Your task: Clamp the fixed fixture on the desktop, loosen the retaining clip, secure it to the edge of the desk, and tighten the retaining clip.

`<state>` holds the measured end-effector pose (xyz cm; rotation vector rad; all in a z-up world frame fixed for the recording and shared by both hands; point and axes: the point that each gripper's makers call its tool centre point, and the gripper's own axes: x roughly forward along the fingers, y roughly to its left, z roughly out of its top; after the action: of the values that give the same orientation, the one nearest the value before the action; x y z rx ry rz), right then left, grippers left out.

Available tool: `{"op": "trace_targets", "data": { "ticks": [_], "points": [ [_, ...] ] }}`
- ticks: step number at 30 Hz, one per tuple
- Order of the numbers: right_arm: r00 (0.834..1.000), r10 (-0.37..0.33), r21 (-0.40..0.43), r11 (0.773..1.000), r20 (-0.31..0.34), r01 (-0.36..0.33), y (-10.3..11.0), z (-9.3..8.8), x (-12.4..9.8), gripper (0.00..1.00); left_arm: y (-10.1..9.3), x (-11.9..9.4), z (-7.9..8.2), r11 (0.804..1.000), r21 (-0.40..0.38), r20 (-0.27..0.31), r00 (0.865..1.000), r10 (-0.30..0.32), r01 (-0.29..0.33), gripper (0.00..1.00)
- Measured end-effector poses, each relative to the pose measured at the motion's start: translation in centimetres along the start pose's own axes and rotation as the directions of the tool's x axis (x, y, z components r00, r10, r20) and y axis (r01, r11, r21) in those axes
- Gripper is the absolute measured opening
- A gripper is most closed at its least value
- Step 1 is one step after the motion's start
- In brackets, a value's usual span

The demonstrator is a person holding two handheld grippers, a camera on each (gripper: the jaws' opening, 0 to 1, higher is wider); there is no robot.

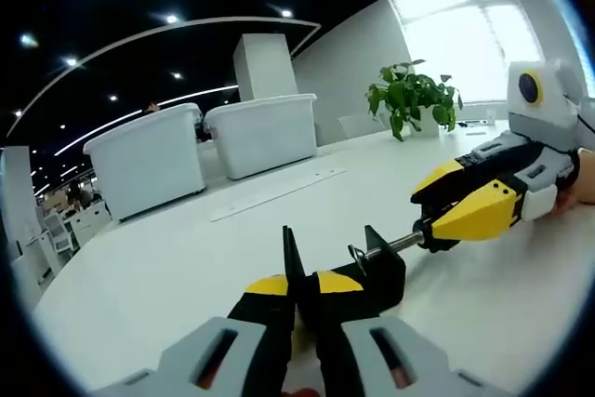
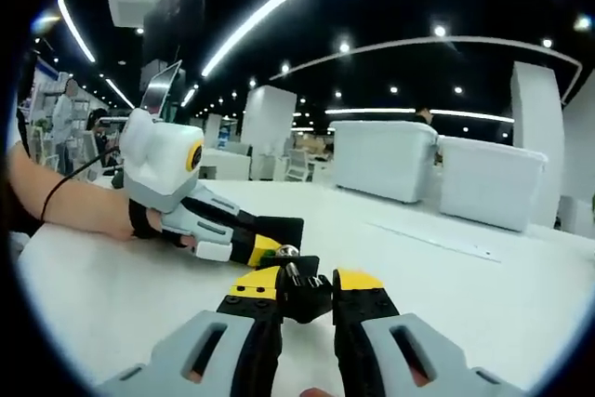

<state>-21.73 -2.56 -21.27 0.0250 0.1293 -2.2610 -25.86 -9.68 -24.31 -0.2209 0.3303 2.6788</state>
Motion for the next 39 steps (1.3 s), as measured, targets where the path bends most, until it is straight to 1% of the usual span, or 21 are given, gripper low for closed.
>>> {"op": "trace_targets", "data": {
  "ticks": [1, 2, 4, 6, 7, 8, 10, 11, 12, 13, 14, 18, 22, 27, 30, 33, 35, 39],
  "points": [
    [0.998, 0.008, 0.048, 0.999, 0.055, -0.011, -0.2, 1.0, -0.2, 0.21, 0.0, 0.0, 0.0, 1.0, 0.001, 0.0, 1.0, 0.001, -0.001, 0.08],
    [0.996, -0.009, 0.101, 0.995, 0.087, 0.0, -0.8, 1.5, -0.4, 0.21, -0.1, 0.0, 0.0, 1.0, 0.002, 0.001, 1.0, 0.001, -0.001, 0.08],
    [0.997, -0.04, 0.187, 0.982, 0.065, 0.027, -2.1, 1.0, -0.5, 0.21, -0.1, -0.1, 0.0, 1.0, 0.003, 0.001, 1.0, 0.001, -0.001, 0.08],
    [0.999, -0.044, 0.298, 0.954, 0.027, 0.034, -2.9, 0.3, -0.5, 0.21, -0.1, -0.1, 0.0, 1.0, 0.005, 0.001, 1.0, 0.001, -0.001, 0.08],
    [0.999, -0.037, 0.332, 0.943, 0.026, 0.026, -3.0, 0.2, -0.5, 0.21, -0.1, -0.1, 0.0, 1.0, 0.006, 0.002, 1.0, 0.001, -0.001, 0.08],
    [0.999, -0.038, 0.326, 0.945, 0.029, 0.026, -3.1, 0.4, -0.5, 0.21, -0.1, -0.1, 0.0, 1.0, 0.006, 0.002, 1.0, 0.001, -0.001, 0.08],
    [0.999, -0.019, 0.28, 0.96, 0.045, 0.006, -2.5, 0.6, -0.3, 0.21, -0.2, -0.1, 0.0, 1.0, 0.006, 0.002, 1.0, 0.001, -0.001, 0.08],
    [1.0, -0.008, 0.269, 0.963, 0.016, 0.004, -2.2, 0.2, -0.2, 0.21, -0.2, -0.2, 0.0, 1.0, 0.006, 0.002, 1.0, 0.001, -0.001, 0.08],
    [1.0, 0.001, 0.233, 0.973, -0.017, 0.003, -1.9, -0.4, 0.0, 0.21, -0.2, -0.2, 0.0, 1.0, 0.006, 0.002, 1.0, 0.001, -0.001, 0.08],
    [1.0, 0.011, 0.225, 0.974, 0.014, -0.013, -1.7, 0.2, 0.1, 0.21, -0.2, -0.2, 0.0, 1.0, 0.008, 0.006, 1.0, -0.001, 0.001, 0.08],
    [1.0, 0.008, 0.234, 0.972, 0.003, -0.009, -1.6, 0.0, 0.1, 0.21, -0.2, -0.2, 0.0, 1.0, 0.006, 0.002, 1.0, 0.001, -0.001, 0.08],
    [1.0, 0.014, 0.239, 0.971, 0.007, -0.015, -1.8, 0.0, 0.2, 0.2, -0.3, -0.3, 0.0, 1.0, 0.008, 0.003, 1.0, 0.001, -0.001, 0.08],
    [0.999, 0.036, 0.215, 0.976, 0.014, -0.038, -1.5, 0.2, 0.4, 0.16, -0.4, -0.4, 0.0, 1.0, 0.008, 0.003, 1.0, 0.0, 0.0, 0.08],
    [0.999, 0.042, 0.207, 0.977, 0.018, -0.045, -1.7, 0.2, 0.5, 0.15, -0.4, -0.4, 0.0, 1.0, 0.008, 0.003, 1.0, 0.0, 0.0, 0.08],
    [0.999, 0.048, 0.19, 0.981, 0.023, -0.052, -1.4, 0.3, 0.4, 0.15, -0.4, -0.4, 0.0, 1.0, 0.008, 0.003, 1.0, 0.0, 0.0, 0.08],
    [0.998, 0.049, 0.146, 0.988, 0.029, -0.053, -1.3, 0.4, 0.5, 0.14, -0.4, -0.4, 0.0, 1.0, 0.008, 0.003, 1.0, 0.002, -0.002, 0.08],
    [0.998, 0.057, 0.066, 0.996, 0.038, -0.059, -0.6, 0.6, 0.4, 0.14, -0.4, -0.5, 0.0, 1.0, 0.007, 0.002, 1.0, 0.003, -0.003, 0.08],
    [0.997, 0.064, -0.039, 0.997, 0.044, -0.063, 0.1, 0.8, 0.3, 0.13, -0.3, -0.5, 0.0, 1.0, 0.002, 0.001, 1.0, 0.007, -0.007, 0.08]
  ]
}}
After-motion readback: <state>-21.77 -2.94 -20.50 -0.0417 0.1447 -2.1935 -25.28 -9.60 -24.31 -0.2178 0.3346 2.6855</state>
